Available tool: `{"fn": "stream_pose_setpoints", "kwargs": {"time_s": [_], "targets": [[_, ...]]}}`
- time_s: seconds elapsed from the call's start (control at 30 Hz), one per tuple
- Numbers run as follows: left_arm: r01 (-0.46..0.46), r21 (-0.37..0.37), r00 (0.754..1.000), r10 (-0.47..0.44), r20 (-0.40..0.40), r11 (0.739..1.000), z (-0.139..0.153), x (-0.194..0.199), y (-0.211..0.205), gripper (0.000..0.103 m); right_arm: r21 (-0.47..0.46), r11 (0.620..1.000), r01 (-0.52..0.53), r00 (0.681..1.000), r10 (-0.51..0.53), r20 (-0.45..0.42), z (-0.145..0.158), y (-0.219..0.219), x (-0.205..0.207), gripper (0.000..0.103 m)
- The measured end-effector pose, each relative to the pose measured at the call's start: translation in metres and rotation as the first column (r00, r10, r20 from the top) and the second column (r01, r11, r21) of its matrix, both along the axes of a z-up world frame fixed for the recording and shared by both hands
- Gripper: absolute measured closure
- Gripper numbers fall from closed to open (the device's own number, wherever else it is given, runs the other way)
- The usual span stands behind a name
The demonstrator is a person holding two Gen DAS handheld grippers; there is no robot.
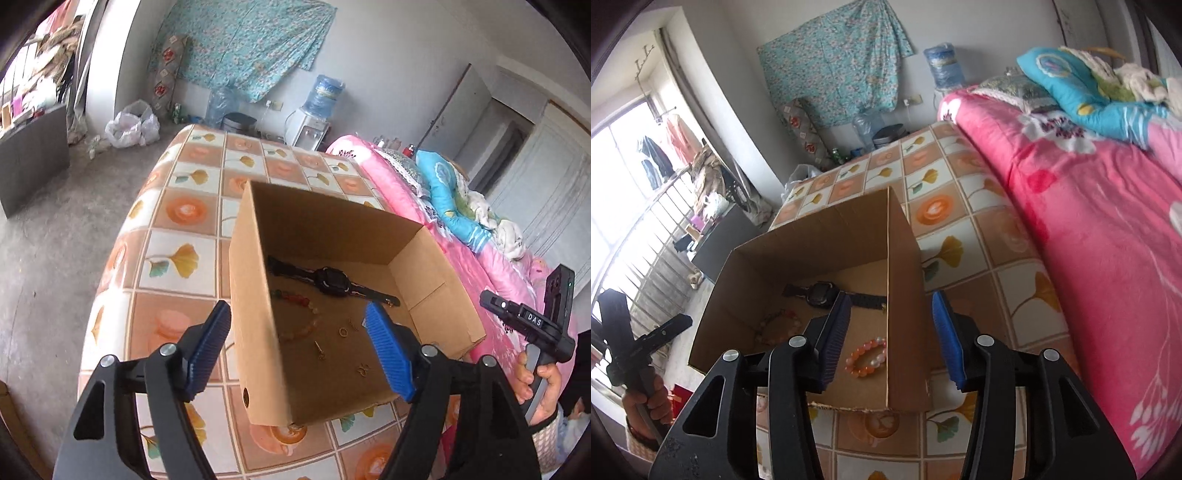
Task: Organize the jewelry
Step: 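Raise both open grippers and pull them back from the box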
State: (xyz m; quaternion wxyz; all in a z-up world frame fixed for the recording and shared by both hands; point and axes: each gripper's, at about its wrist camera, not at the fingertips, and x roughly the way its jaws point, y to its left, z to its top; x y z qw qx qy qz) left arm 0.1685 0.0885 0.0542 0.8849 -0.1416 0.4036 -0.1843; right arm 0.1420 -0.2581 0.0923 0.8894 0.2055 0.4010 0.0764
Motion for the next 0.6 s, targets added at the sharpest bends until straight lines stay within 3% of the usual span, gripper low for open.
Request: {"fn": "stream_pose_setpoints", "kwargs": {"time_s": [0.1, 0.2, 0.3, 0.6], "targets": [[-0.004, -0.057, 0.996, -0.001, -0.090, 0.998, -0.019, 0.002, 0.001, 0.028, 0.047, 0.998, -0.032, 0.997, 0.035, -0.074, -0.017, 0.005, 0.002, 0.057], [0.024, -0.132, 0.987, -0.044, -0.157, 0.991, -0.033, 0.003, -0.007, 0.027, 0.092, 0.992, -0.088, 0.991, 0.097, -0.095, -0.023, 0.016, 0.002, 0.054], [0.015, -0.108, 0.988, -0.031, -0.150, 0.994, -0.034, 0.000, -0.015, 0.026, 0.034, 0.995, -0.091, 0.992, 0.094, -0.090, -0.018, 0.024, -0.001, 0.054], [-0.004, -0.089, 0.988, -0.009, -0.153, 0.996, -0.032, -0.012, -0.012, 0.026, 0.036, 0.996, -0.079, 0.993, 0.082, -0.081, -0.014, 0.024, -0.024, 0.055]]}}
